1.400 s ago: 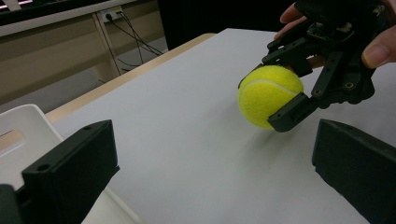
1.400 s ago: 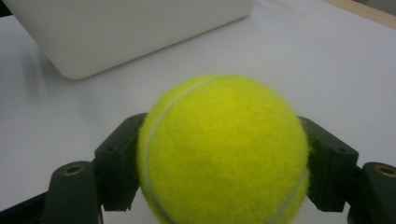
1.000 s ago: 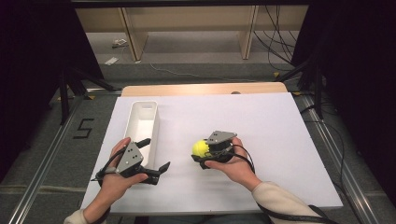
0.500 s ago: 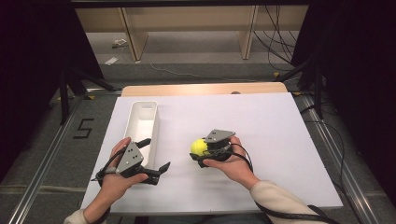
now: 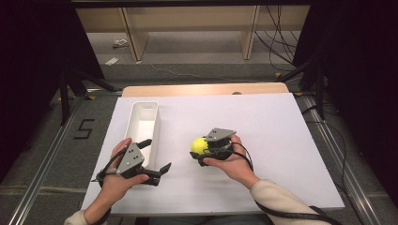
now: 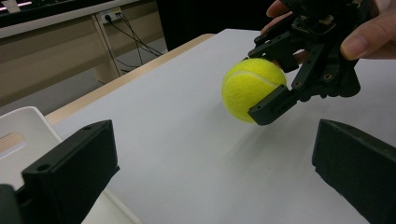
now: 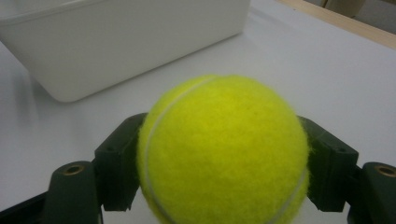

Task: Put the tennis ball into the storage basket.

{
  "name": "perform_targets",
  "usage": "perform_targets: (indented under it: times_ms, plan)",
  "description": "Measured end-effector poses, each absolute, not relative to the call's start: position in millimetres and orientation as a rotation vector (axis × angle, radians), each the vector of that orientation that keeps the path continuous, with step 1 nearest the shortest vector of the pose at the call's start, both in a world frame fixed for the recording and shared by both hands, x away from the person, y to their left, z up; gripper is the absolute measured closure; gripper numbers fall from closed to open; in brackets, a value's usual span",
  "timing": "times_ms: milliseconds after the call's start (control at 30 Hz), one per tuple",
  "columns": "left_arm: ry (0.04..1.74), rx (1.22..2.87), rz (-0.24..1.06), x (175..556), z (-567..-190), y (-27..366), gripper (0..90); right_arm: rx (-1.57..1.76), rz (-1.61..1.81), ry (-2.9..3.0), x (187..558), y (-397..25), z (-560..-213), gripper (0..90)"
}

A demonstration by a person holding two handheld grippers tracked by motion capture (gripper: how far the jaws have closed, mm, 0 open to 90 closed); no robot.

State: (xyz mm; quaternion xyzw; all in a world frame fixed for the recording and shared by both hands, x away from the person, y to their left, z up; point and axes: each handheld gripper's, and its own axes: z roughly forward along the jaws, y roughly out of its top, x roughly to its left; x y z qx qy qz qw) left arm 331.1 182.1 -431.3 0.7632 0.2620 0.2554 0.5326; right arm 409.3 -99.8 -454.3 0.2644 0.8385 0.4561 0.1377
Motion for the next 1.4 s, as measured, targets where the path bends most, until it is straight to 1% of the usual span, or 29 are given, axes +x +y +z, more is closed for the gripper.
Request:
perform_targets:
  times_ms: [1400]
  plan:
    - [0.627,1.819,0.609,331.4,-431.2,182.9,0.0,0.76,1.367,2.4,416.7,-90.2,-445.0,26.6]
